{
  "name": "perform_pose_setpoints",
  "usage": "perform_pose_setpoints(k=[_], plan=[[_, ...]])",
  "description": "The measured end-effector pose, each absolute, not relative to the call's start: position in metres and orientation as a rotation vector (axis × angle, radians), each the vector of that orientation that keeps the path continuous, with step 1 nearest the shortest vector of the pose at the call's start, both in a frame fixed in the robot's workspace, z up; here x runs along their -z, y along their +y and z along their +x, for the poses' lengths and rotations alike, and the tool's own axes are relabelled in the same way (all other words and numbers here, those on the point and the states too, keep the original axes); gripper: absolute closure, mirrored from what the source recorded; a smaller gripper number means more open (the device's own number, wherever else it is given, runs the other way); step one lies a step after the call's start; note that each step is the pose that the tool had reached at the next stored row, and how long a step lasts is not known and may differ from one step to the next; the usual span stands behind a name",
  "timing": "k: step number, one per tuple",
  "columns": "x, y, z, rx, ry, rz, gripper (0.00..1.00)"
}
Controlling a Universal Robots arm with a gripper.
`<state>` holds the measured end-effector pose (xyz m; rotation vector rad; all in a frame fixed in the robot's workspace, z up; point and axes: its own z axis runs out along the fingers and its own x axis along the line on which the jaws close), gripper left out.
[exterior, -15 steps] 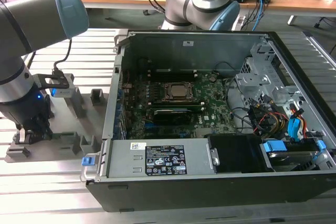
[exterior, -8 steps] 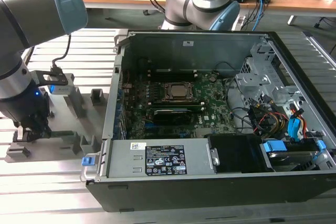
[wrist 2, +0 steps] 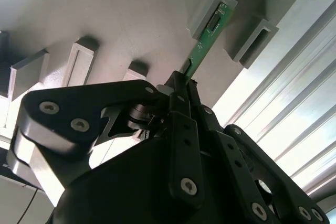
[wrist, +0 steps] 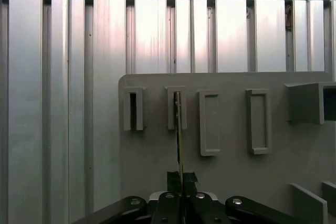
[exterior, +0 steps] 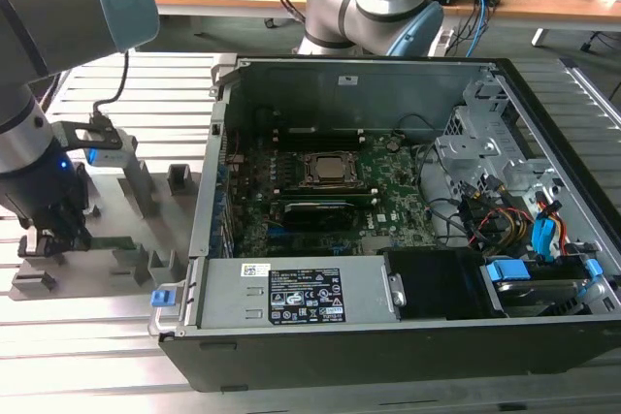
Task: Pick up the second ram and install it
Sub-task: 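Pick up the second ram and move it above second insertion slot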
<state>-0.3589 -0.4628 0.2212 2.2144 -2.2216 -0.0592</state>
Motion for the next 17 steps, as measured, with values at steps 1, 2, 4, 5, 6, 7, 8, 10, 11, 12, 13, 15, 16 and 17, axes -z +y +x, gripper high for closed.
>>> perform_pose_setpoints(k=[1, 2, 4, 5, 6, 7, 8, 10, 11, 12, 13, 15, 16, 17], plan=[[-0.222, -0.463, -0.359, 0.059, -2.222, 2.214, 0.86], [-0.223, -0.463, -0.359, 0.059, -2.222, 2.214, 0.86], [-0.225, -0.463, -0.359, 0.059, -2.222, 2.214, 0.86], [-0.227, -0.462, -0.359, 0.059, -2.222, 2.214, 0.86], [-0.23, -0.462, -0.359, 0.059, -2.222, 2.214, 0.86], [-0.232, -0.462, -0.359, 0.059, -2.222, 2.214, 0.86], [-0.234, -0.462, -0.359, 0.059, -2.222, 2.214, 0.86], [-0.238, -0.462, -0.359, 0.059, -2.222, 2.214, 0.86], [-0.24, -0.462, -0.359, 0.059, -2.222, 2.214, 0.86], [-0.242, -0.462, -0.359, 0.059, -2.222, 2.214, 0.86], [-0.244, -0.462, -0.359, 0.059, -2.222, 2.214, 0.86], [-0.247, -0.462, -0.359, 0.059, -2.222, 2.214, 0.86], [-0.248, -0.462, -0.359, 0.059, -2.222, 2.214, 0.86], [-0.25, -0.462, -0.359, 0.059, -2.222, 2.214, 0.86]])
